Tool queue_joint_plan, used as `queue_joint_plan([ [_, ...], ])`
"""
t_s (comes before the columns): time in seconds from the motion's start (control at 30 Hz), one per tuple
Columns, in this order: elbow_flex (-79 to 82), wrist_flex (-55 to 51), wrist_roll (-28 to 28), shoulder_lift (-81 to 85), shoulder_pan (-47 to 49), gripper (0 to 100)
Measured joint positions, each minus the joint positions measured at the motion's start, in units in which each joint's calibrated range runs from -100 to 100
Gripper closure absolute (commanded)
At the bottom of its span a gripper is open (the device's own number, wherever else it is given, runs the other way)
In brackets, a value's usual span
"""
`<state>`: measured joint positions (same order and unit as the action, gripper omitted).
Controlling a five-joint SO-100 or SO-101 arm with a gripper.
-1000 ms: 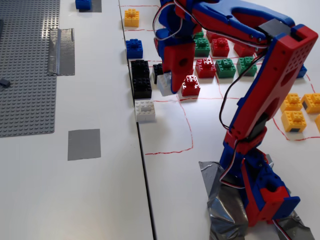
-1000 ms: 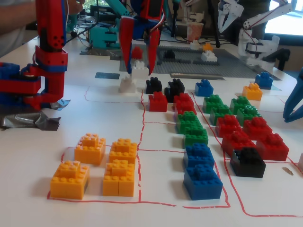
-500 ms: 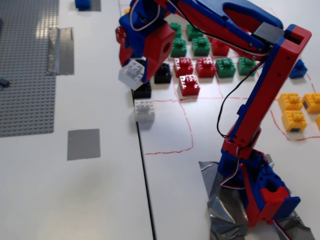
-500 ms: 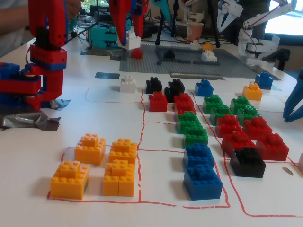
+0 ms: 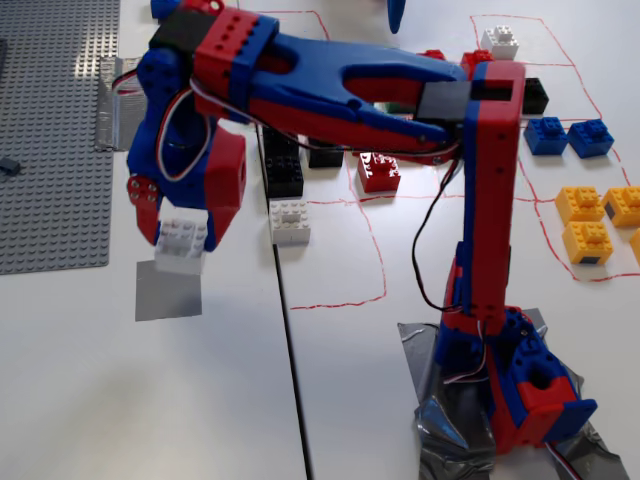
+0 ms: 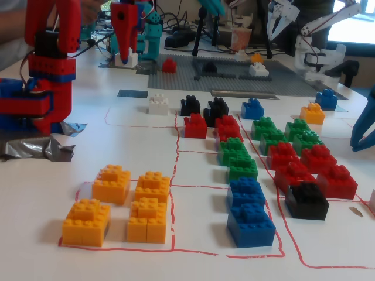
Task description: Grab the block and put it in the grey marker
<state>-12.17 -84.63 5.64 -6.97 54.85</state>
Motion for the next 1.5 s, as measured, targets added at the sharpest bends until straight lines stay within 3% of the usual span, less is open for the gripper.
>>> queue_joint_plan([
  [0.6, -5.7, 5.3, 0.9, -12.3, -0.6, 100],
  [1.5, -3.5, 10.0, 1.1, -16.4, -0.6, 100],
])
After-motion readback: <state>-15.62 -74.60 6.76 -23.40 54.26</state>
